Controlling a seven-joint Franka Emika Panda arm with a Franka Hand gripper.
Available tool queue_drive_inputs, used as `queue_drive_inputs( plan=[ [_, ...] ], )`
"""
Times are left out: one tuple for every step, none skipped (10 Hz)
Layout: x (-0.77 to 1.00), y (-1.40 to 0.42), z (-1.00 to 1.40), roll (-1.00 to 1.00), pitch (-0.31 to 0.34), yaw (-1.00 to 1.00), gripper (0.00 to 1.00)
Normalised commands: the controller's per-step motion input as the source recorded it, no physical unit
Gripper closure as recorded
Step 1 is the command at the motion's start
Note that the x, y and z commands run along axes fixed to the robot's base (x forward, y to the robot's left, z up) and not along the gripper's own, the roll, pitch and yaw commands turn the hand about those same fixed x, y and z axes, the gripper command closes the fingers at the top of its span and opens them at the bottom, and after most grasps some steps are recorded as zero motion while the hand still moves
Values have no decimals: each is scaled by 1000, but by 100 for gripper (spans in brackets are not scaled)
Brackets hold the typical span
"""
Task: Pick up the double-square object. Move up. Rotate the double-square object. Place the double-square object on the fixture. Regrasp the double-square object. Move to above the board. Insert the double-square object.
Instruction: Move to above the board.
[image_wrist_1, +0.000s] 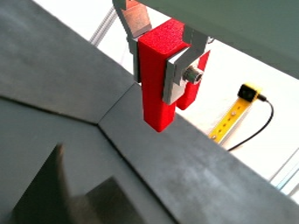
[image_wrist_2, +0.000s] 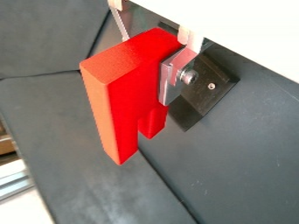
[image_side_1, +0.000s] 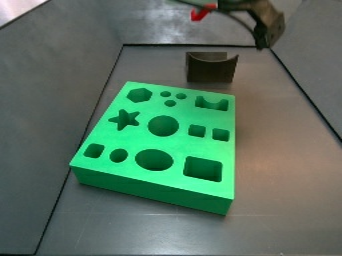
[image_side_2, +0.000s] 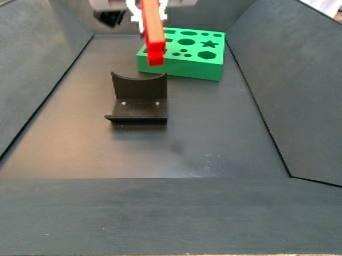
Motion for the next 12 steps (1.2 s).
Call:
queue_drive_inputs(
  plan=[
    [-119, -11, 1000, -42, -15, -79, 100],
    [-111, -11, 1000, -48, 26, -83, 100],
    [-104, -12, 1000, -49, 55, -73, 100],
    [-98, -14, 1000, -48, 77, -57, 100],
    [-78, -14, 846, -43, 95, -35, 100],
    [-53, -15, 606, -39, 111, -6, 100],
    [-36, -14, 420, -42, 113, 17, 100],
    [-15, -15, 178, -45, 117, 45, 100],
    [-290, -1000, 250, -1000, -68, -122, 100],
    [-287, -1000, 252, -1000, -74, -120, 100],
    [-309, -1000, 272, -1000, -79, -126, 100],
    [-314, -1000, 260, -1000, -76, -132, 100]
  ],
)
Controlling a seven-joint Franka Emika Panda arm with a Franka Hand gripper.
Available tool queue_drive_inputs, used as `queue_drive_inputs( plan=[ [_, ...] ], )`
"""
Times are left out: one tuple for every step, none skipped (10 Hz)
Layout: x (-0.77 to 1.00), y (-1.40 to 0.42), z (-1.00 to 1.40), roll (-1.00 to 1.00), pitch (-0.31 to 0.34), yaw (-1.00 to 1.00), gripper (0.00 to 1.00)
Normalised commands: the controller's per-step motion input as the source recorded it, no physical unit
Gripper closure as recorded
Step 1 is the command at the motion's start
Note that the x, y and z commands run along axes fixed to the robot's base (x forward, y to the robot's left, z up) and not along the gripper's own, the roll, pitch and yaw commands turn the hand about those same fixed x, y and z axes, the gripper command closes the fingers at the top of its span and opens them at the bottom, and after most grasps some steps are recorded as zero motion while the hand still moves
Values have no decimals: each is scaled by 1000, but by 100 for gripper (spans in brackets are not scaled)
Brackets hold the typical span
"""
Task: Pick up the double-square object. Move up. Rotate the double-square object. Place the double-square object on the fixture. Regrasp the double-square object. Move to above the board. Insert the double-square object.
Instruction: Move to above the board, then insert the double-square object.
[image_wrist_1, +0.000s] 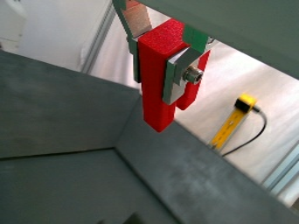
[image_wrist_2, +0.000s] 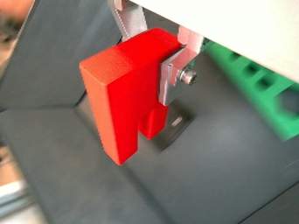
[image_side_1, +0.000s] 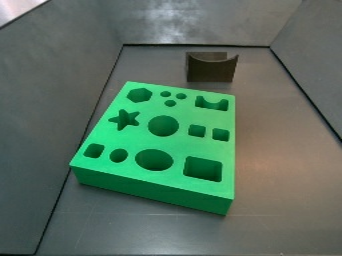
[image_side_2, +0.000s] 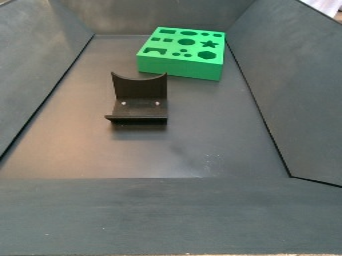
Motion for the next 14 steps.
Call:
queue_drive_inputs(
  plan=[
    [-322, -1000, 266, -1000, -68, -142, 100],
    [-329, -1000, 269, -1000, -60, -146, 100],
    [-334, -1000, 268, -1000, -55, -150, 100],
    [-362, -1000, 275, -1000, -43, -153, 100],
    [-376, -997, 276, -1000, -39, -156, 100],
    [-214, -455, 129, -1000, -28, -151, 100],
    [-121, -176, 46, -1000, -22, -143, 100],
    [-79, -71, 20, -979, -24, -127, 100],
    [-83, -36, 28, -652, -29, -73, 100],
    [-66, -18, 2, -445, -33, -41, 100],
    [-47, -9, 1, -336, -32, -28, 100],
    [-20, 0, 0, 0, 0, 0, 100],
    [-17, -77, -171, 46, -9, -126, 100],
    [214, -209, -437, 93, 0, -217, 100]
  ],
)
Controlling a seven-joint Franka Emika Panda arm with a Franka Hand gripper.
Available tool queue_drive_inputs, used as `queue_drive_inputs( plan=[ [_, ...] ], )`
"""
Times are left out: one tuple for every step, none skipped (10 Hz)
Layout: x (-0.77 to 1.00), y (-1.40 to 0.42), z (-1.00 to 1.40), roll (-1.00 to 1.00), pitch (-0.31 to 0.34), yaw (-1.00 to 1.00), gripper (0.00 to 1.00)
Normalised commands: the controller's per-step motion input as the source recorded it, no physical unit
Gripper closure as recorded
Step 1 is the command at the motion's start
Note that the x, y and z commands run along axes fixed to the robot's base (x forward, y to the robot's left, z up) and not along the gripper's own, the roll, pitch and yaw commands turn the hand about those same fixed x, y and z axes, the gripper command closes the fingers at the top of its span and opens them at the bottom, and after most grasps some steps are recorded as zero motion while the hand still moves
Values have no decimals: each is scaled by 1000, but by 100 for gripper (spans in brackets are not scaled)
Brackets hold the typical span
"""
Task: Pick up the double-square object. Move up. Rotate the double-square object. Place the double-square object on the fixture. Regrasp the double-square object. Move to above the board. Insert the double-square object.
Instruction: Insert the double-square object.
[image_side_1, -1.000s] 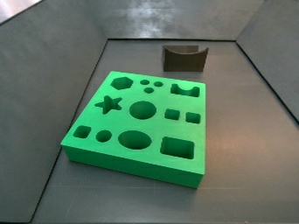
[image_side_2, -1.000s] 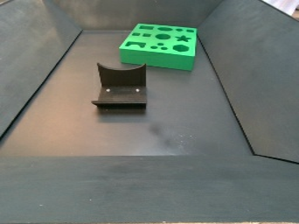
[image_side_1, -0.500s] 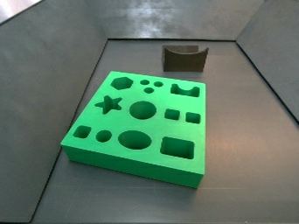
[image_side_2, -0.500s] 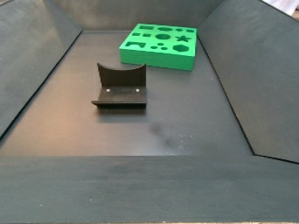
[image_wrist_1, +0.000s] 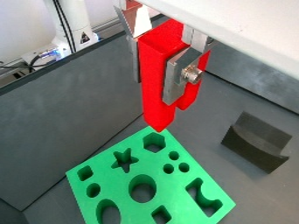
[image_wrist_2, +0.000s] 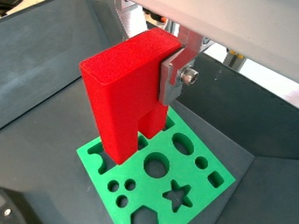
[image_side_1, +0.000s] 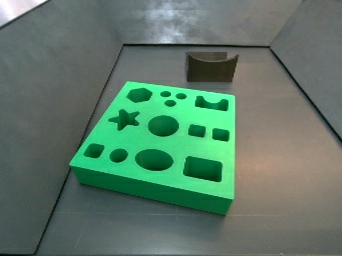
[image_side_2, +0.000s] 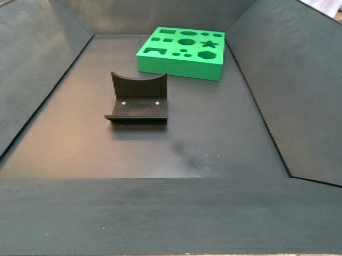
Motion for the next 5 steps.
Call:
queue_drive_inputs(
  plan=[
    [217, -311, -546, 127, 0, -394, 100],
    [171, -217, -349, 0, 16, -746, 100],
    [0, -174, -294, 0, 0, -977, 100],
    [0, -86, -294, 0, 0, -1000, 100],
    [0, -9, -323, 0, 0, -1000, 100]
  ],
)
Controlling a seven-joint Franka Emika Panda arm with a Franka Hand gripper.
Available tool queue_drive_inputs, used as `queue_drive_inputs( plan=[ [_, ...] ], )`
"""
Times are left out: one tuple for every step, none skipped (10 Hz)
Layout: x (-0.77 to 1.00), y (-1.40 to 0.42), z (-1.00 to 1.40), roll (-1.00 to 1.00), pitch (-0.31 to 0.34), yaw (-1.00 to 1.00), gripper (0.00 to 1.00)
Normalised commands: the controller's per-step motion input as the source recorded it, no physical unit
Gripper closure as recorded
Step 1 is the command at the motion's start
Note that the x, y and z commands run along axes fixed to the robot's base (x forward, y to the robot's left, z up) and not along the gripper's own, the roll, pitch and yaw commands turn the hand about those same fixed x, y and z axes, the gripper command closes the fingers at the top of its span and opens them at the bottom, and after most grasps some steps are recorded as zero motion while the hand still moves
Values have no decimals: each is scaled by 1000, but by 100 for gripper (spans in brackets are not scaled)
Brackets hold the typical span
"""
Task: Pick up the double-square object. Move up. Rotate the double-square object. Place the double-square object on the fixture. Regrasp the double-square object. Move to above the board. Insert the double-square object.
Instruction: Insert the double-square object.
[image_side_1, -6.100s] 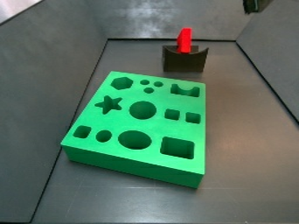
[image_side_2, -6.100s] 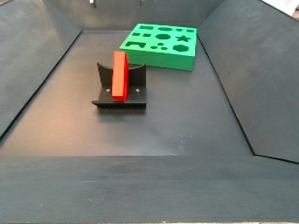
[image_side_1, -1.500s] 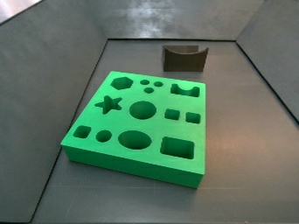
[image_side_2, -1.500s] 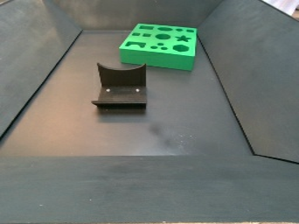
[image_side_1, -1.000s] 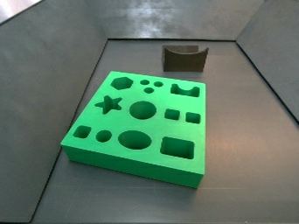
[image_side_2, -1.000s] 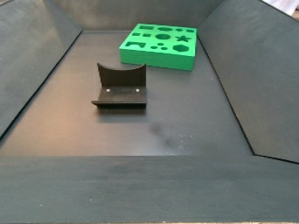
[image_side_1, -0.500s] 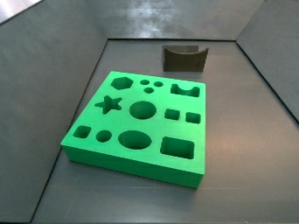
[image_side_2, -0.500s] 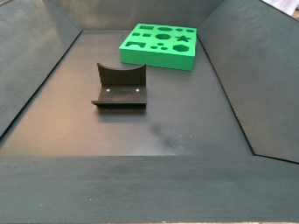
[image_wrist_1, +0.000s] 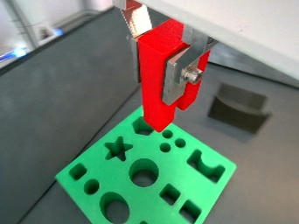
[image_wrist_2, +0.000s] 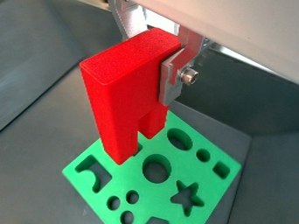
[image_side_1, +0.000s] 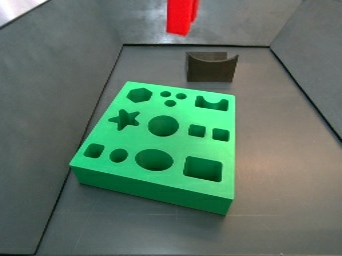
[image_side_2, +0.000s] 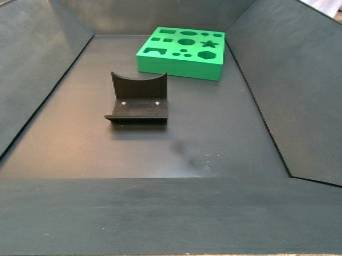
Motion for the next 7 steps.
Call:
queue_drive_inputs(
  plan=[
    [0, 0, -349, 0, 0, -1000, 100],
    [0, 0, -351, 0, 0, -1000, 100],
    [0, 0, -340, 0, 0, -1000, 100],
    [0, 0, -329, 0, 0, -1000, 100],
    [0, 0, -343, 0, 0, -1000, 100],
    [0, 0, -340, 0, 0, -1000, 100],
    [0, 0, -340, 0, 0, -1000, 100]
  ],
)
